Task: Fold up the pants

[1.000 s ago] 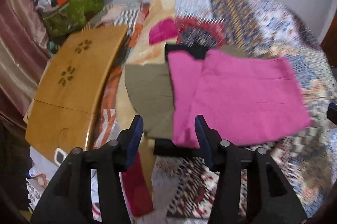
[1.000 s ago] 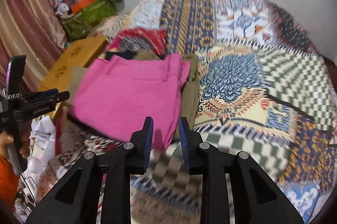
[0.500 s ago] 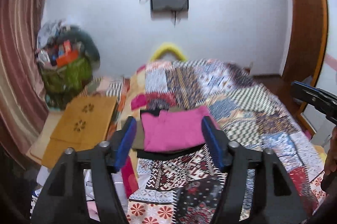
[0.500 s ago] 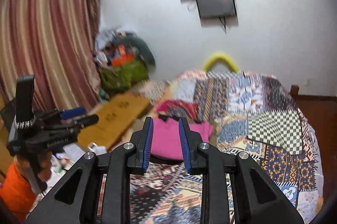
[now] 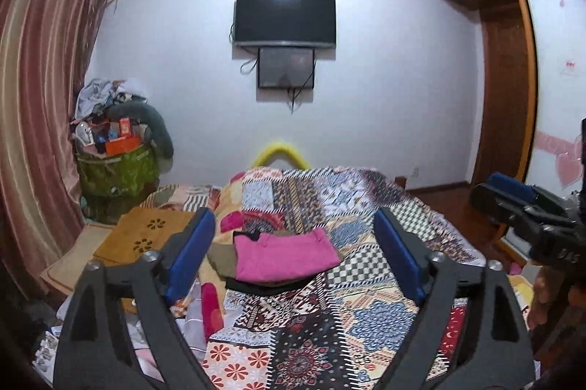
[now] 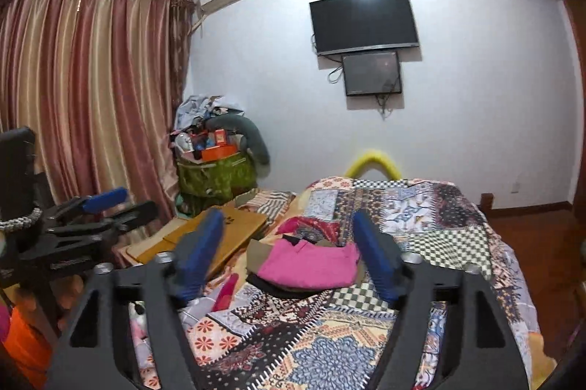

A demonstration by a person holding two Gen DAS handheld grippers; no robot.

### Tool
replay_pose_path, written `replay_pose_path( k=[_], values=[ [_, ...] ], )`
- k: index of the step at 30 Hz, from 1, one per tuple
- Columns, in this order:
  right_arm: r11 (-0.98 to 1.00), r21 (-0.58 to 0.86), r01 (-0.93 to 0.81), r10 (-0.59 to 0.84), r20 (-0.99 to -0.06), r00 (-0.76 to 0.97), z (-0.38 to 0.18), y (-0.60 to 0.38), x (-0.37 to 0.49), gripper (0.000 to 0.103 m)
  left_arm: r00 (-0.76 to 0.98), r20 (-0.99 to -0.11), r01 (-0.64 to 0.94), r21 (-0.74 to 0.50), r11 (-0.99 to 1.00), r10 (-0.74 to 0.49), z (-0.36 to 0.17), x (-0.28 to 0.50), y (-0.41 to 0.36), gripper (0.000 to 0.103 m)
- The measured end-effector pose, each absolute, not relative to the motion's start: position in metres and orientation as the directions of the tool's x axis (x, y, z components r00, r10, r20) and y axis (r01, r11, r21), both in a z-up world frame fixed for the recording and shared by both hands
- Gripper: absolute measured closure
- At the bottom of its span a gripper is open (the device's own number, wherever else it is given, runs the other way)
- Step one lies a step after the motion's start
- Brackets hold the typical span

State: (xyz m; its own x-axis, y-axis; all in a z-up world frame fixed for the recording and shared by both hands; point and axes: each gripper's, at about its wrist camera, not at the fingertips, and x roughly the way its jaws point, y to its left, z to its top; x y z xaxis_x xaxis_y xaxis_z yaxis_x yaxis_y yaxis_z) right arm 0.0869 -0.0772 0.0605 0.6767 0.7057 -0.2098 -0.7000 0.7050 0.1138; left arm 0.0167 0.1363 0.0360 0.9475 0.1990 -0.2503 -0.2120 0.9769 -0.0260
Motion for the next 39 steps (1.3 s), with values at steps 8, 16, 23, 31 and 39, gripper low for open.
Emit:
replay_pose_path(
  k=[8, 16, 23, 31, 39],
  values=[
    [0.751, 0.096, -0.653, 0.658, -0.178, 0.731, 0.065, -0.086, 0.073, 0.000, 0.954, -0.209, -0.229, -0.039, 0.973, 0.216, 0.035, -0.006, 0.131, 0.001],
    [0.750, 0.078, -0.656, 0.659, -0.161, 0.734, 0.065, -0.086, 0.060, 0.000, 0.954, -0.205, -0.232, -0.051, 0.971, 0.217, 0.032, -0.013, 0.132, 0.000],
    [0.753, 0.070, -0.654, 0.656, -0.156, 0.738, 0.064, -0.086, 0.054, 0.000, 0.952, -0.214, -0.234, -0.053, 0.971, 0.218, 0.029, -0.011, 0.133, 0.000],
    [0.756, 0.067, -0.651, 0.652, -0.166, 0.740, 0.063, -0.085, 0.054, 0.000, 0.949, -0.230, -0.236, -0.064, 0.970, 0.216, 0.024, -0.007, 0.137, 0.000],
    [0.756, 0.075, -0.650, 0.652, -0.171, 0.739, 0.063, -0.086, 0.055, 0.000, 0.949, -0.237, -0.233, -0.073, 0.970, 0.210, 0.024, -0.005, 0.137, 0.000]
  ],
)
